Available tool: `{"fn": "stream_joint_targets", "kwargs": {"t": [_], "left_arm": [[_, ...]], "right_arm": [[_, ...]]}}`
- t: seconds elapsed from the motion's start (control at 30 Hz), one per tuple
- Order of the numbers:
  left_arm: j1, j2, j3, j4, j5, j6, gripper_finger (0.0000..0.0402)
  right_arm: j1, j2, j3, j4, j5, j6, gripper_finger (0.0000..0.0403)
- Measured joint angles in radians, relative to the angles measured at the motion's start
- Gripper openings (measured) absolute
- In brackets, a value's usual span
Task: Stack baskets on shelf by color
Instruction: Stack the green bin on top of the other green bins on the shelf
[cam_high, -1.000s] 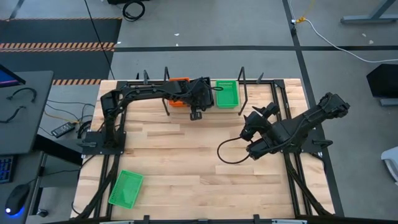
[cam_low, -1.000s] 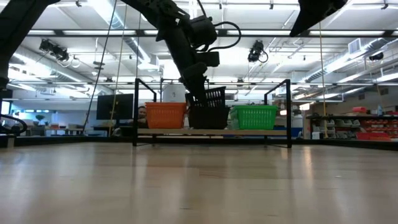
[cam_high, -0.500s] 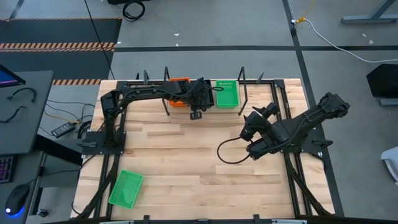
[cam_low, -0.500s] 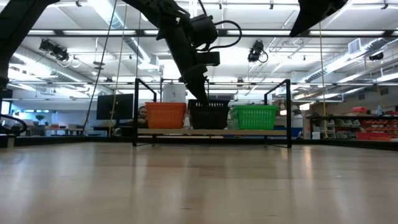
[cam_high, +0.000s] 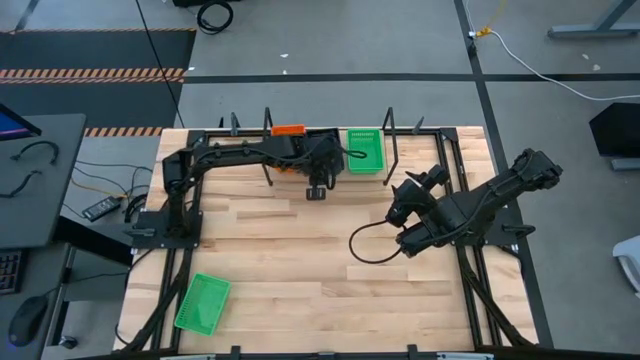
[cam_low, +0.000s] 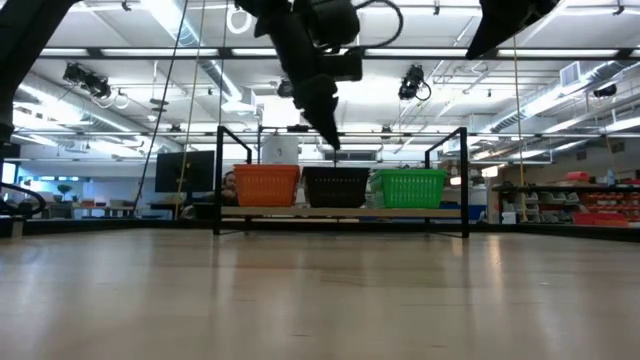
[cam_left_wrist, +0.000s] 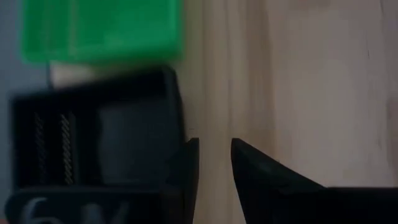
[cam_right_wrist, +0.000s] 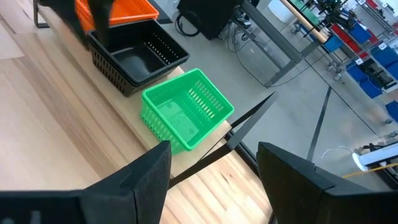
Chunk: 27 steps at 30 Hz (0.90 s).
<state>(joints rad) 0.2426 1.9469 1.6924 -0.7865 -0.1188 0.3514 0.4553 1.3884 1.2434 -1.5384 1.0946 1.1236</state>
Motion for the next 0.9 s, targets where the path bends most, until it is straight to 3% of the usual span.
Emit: {"fn": "stream_joint_targets", "kwargs": {"t": [0.33,0.7,0.9], "left_arm": [[-0.193,-0.045,-0.002,-0.467,0.049,-0.212,0.0099],[-0.616,-0.263,-0.182,-0.470,0.018,-0.636,0.0098],[-0.869,-0.314,-0.300,-0.443,0.008,-0.856,0.0099]], "right_arm": [[0.000,0.000,-0.002,0.001,-0.014,-0.001,0.0241],[0.000,0.000,-0.083,0.068,-0.057,-0.001,0.0241],[0.020,0.000,-0.106,0.206,-0.068,-0.072,0.0241]]}}
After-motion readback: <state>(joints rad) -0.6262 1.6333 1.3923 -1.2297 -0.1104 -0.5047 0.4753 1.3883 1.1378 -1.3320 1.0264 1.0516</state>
